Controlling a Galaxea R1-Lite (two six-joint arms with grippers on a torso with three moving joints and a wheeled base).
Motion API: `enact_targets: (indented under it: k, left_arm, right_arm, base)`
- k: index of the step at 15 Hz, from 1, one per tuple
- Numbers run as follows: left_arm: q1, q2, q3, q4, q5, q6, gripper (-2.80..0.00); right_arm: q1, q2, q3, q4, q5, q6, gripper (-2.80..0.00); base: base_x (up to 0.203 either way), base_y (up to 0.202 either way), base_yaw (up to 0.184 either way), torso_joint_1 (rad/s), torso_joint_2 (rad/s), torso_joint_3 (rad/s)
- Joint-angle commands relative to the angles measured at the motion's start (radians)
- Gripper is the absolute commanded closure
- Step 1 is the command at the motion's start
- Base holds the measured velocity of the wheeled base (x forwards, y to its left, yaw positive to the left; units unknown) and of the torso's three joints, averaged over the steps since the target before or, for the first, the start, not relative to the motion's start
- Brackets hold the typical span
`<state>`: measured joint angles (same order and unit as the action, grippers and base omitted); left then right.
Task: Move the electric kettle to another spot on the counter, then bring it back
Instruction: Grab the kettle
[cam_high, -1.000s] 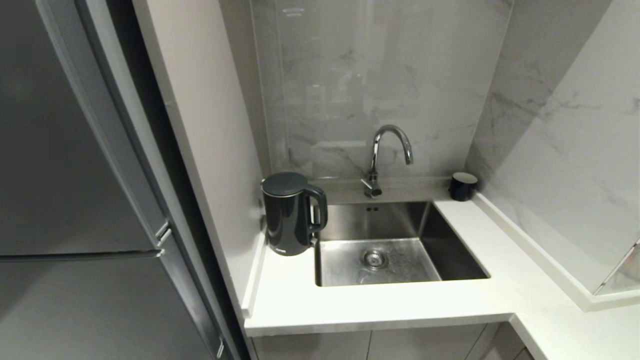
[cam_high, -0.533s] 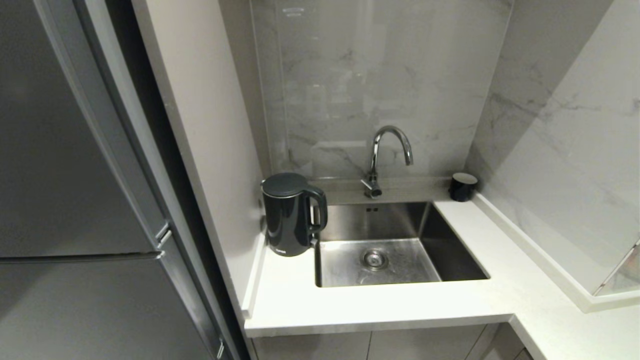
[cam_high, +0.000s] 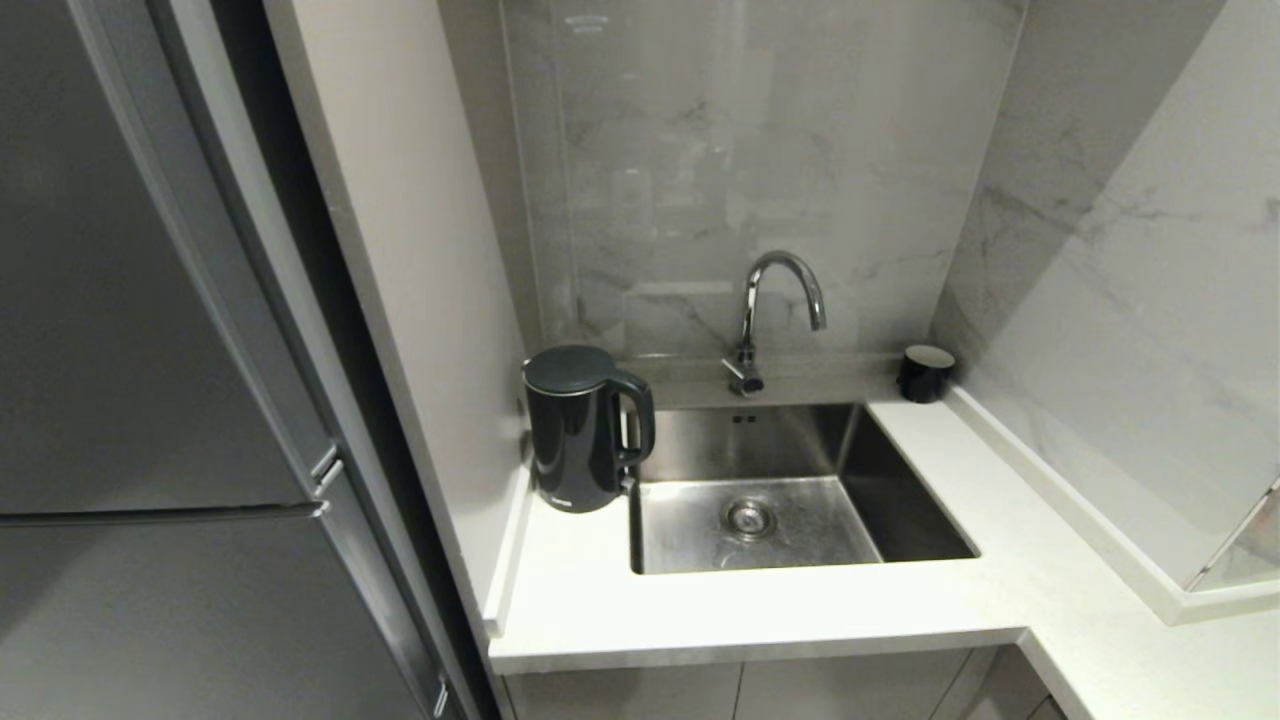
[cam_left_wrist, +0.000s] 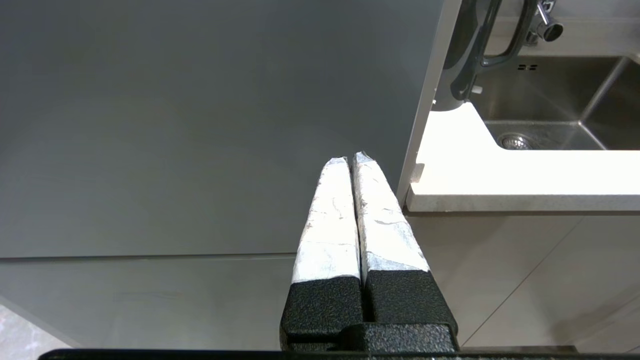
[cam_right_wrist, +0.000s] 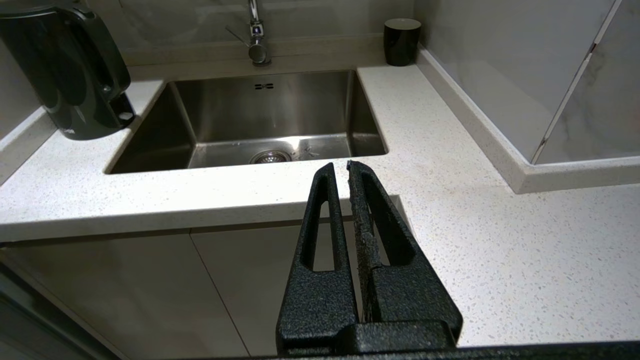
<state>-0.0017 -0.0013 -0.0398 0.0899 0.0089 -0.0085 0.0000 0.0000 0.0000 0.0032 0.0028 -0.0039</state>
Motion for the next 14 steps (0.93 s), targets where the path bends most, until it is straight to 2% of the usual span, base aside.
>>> enact_targets:
  k: [1, 14]
  left_arm:
    - [0.0, 0.001, 0.0, 0.001, 0.0, -0.001, 0.0]
    - [0.0, 0.001, 0.0, 0.001, 0.0, -0.001, 0.0]
  right_arm:
    - [0.0, 0.0, 0.0, 0.0, 0.0, -0.001, 0.0]
    - [0.0, 0.0, 0.0, 0.0, 0.0, -0.001, 0.0]
  base:
    - [0.0, 0.0, 0.0, 0.0, 0.0, 0.0]
    - [0.0, 0.0, 0.0, 0.0, 0.0, 0.0]
